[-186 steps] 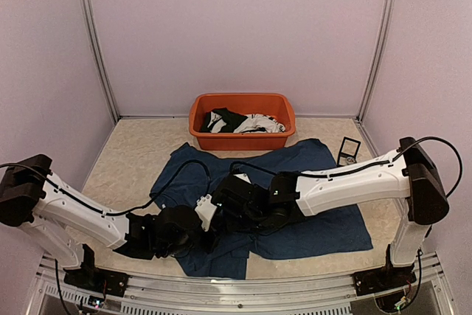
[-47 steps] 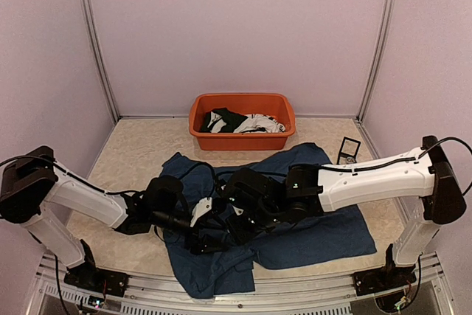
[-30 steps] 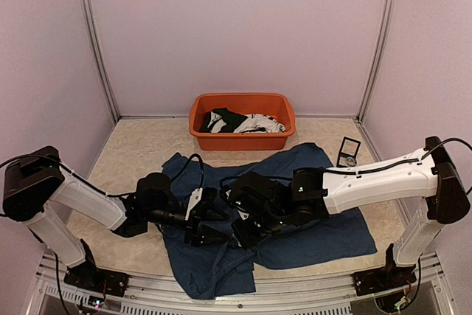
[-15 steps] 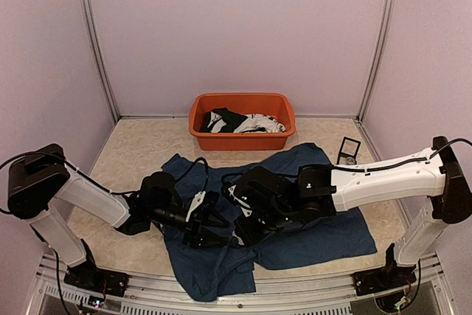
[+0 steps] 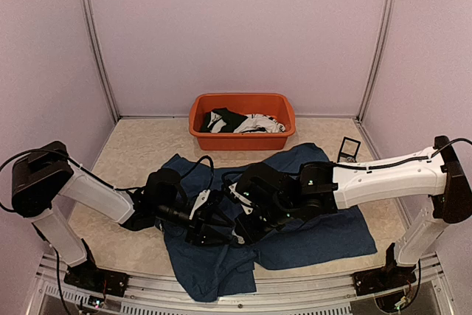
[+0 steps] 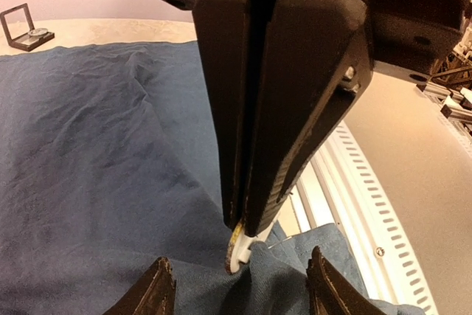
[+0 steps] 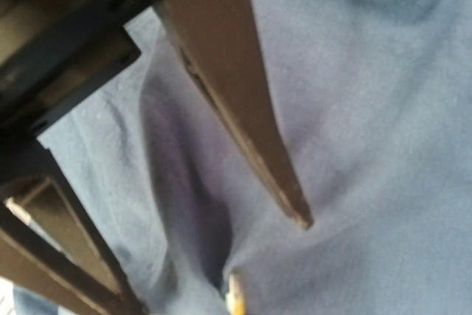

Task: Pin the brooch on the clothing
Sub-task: Cross the crumpled clothing at the center of the board.

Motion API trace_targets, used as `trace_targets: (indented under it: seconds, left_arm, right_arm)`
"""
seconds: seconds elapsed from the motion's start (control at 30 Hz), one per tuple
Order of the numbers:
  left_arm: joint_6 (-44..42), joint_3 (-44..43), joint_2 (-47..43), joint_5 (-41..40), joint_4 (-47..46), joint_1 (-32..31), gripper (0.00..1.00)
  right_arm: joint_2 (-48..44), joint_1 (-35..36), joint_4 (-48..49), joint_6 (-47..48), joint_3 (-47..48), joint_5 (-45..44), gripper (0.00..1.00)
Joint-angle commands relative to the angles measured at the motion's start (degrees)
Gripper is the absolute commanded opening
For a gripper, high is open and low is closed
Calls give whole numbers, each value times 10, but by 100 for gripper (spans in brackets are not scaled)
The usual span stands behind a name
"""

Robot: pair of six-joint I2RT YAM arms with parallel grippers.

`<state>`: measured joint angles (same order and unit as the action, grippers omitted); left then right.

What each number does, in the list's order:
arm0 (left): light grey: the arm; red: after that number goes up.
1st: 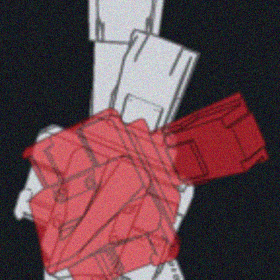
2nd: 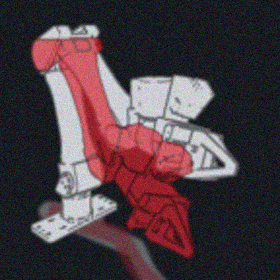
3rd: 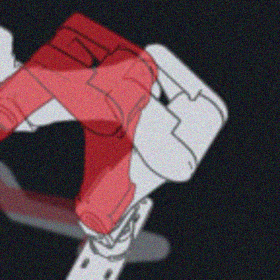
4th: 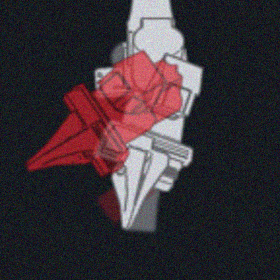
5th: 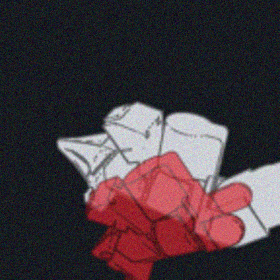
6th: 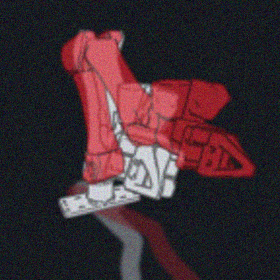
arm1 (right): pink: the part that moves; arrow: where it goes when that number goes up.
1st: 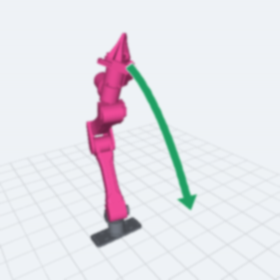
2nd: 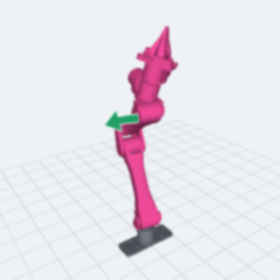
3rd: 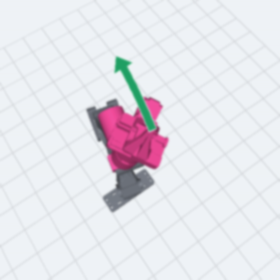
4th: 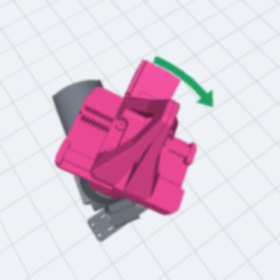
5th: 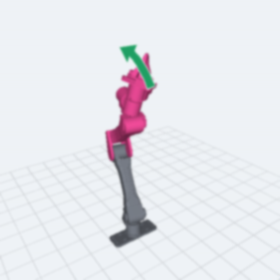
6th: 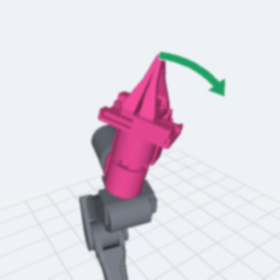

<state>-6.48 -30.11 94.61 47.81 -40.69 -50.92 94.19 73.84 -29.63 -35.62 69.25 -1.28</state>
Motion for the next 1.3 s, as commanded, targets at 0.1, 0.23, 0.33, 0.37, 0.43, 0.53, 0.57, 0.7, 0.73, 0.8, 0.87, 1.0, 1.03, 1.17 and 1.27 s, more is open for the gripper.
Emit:
trace_targets:
  seconds: [0.1,0.23,0.33,0.37,0.43,0.53,0.57,0.7,0.73,0.8,0.87,1.0,1.03,1.17,1.27]
  left_arm:
    - [-4,-19,21,20,23,4,52]
    - [-2,-30,27,23,35,4,47]
    - [-1,-37,32,25,42,4,43]
    - [-1,-38,33,25,42,4,41]
    - [1,-39,36,22,40,4,37]
    - [1,-40,38,26,39,4,34]
    - [1,-41,39,28,40,4,33]
    - [6,-45,42,40,38,4,19]
    - [7,-46,43,41,38,4,17]
    - [7,-46,41,43,38,4,17]
    - [7,-46,40,43,38,4,16]
    - [7,-46,39,47,40,4,5]
    - [8,-46,39,49,39,4,0]
    - [21,-43,37,52,34,4,0]
    - [41,-34,32,47,15,5,0]
  right_arm:
    - [-18,1,8,8,1,12,0]
    - [-19,1,13,10,2,33,0]
    - [-20,1,15,11,3,36,0]
    - [-20,1,17,12,3,36,0]
    - [-21,1,19,13,3,39,0]
    - [-22,1,23,12,3,43,0]
    - [-22,1,25,13,2,45,0]
    - [-22,1,31,14,2,50,0]
    - [-21,1,32,16,2,50,0]
    - [-17,1,32,16,2,51,0]
    - [-13,1,30,17,2,51,0]
    - [-10,1,28,18,3,44,0]
    - [-10,1,26,18,3,39,0]
    - [-16,-1,21,34,4,23,0]
    - [-21,-14,31,60,-4,60,12]
